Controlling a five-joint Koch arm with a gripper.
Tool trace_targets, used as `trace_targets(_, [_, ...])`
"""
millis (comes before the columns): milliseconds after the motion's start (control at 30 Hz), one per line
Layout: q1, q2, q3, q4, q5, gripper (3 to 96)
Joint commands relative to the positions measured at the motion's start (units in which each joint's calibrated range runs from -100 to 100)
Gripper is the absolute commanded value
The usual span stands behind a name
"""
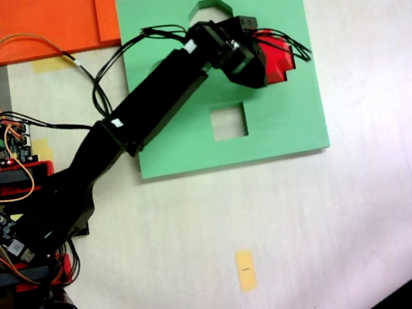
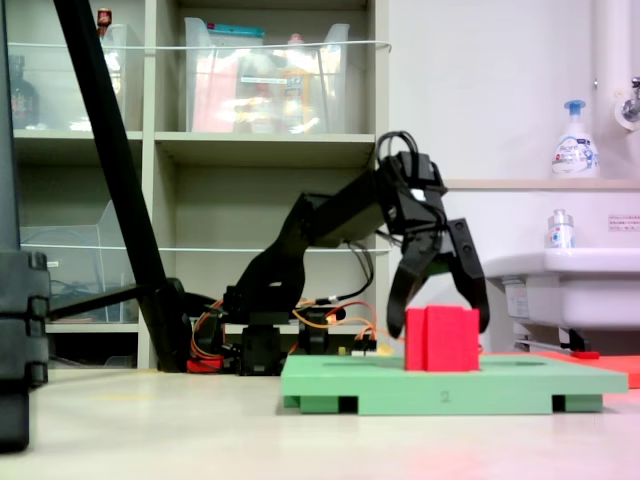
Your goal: Put the cross columnar block into the corresponding hole
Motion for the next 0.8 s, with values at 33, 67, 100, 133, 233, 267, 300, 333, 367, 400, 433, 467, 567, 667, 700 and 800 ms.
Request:
trace_targets(33, [-0.2, 0.5, 0.4, -0.8, -2.7, 46.1])
trace_targets(67, [-0.2, 0.5, 0.4, 0.1, -3.7, 49.7])
trace_targets(100, [-0.2, 0.9, 0.4, 1.3, -4.0, 51.9])
trace_targets(133, [-0.3, 1.6, 0.4, 1.5, -4.0, 53.0])
trace_targets(233, [-0.2, 1.6, 0.4, 1.5, -3.9, 75.9])
trace_targets(267, [-0.2, 1.6, 0.5, 1.5, -4.0, 83.0])
trace_targets(300, [-0.2, 1.3, 0.5, 1.6, -4.0, 88.6])
trace_targets(333, [-0.2, 0.9, 0.5, 1.6, -4.6, 91.9])
trace_targets(367, [-0.2, -0.1, 0.6, 1.6, -5.1, 92.2])
trace_targets(400, [-0.2, -1.9, 0.6, 1.5, -5.2, 92.2])
trace_targets(433, [-0.1, -5.3, 0.6, 1.5, -5.8, 92.2])
trace_targets(467, [0.0, -8.9, 0.6, 1.4, -6.5, 92.2])
trace_targets(567, [0.1, -26.1, 0.5, 0.2, -10.5, 92.1])
trace_targets(667, [-0.2, -46.3, 0.5, -1.4, -20.5, 83.8])
trace_targets(700, [-0.4, -53.2, 0.5, -2.1, -24.9, 79.7])
trace_targets(800, [-2.7, -73.1, 0.5, -1.4, -40.9, 66.0])
